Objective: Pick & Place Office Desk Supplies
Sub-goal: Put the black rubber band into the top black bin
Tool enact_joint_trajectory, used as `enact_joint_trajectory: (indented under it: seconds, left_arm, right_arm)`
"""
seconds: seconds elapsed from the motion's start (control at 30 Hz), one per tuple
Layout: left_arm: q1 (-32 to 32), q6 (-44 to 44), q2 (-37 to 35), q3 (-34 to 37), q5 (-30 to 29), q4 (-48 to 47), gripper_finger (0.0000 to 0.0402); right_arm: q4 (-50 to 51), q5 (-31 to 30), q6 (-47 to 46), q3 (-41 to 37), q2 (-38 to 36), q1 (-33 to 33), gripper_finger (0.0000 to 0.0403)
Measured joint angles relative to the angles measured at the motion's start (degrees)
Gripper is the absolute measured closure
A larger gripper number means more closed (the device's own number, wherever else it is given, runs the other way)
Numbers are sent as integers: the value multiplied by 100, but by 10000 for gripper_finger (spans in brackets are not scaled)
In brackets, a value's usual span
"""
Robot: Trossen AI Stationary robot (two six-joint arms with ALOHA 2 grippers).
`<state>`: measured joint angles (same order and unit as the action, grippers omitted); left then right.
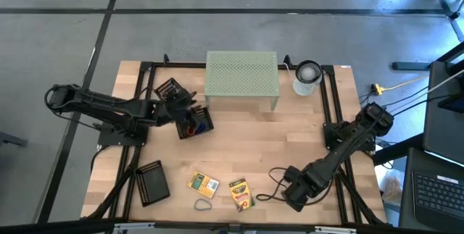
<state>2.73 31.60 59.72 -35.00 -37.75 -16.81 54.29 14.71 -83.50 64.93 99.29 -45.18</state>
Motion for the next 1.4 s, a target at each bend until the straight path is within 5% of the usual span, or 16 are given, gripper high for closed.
enact_joint_trajectory:
  seconds: [1.1,1.4]
  left_arm:
    - [1918,-239,0,0,-155,611,274]
    - [2196,-239,0,0,-622,613,274]
  right_arm:
    - [-997,423,-908,-1260,-9,-316,194]
    - [-998,443,-908,-1262,-7,-412,260]
